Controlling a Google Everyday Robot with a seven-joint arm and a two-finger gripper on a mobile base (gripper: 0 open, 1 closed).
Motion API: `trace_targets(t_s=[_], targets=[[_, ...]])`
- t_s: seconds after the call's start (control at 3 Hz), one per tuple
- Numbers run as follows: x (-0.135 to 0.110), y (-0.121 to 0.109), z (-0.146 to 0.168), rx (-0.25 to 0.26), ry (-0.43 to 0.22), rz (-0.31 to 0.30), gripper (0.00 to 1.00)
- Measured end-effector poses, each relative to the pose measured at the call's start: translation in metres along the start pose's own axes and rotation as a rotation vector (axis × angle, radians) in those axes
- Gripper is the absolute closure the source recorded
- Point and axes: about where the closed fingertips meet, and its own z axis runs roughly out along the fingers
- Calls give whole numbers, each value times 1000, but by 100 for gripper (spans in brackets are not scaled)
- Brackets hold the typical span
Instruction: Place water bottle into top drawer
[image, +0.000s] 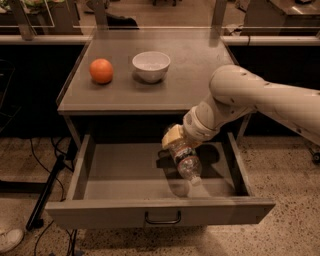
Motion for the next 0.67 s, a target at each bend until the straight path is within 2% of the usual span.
trace_targets(t_s=[0.33,0.67], targets=[[0,-6,18,42,-18,41,100],[-1,-6,19,43,-22,48,100]])
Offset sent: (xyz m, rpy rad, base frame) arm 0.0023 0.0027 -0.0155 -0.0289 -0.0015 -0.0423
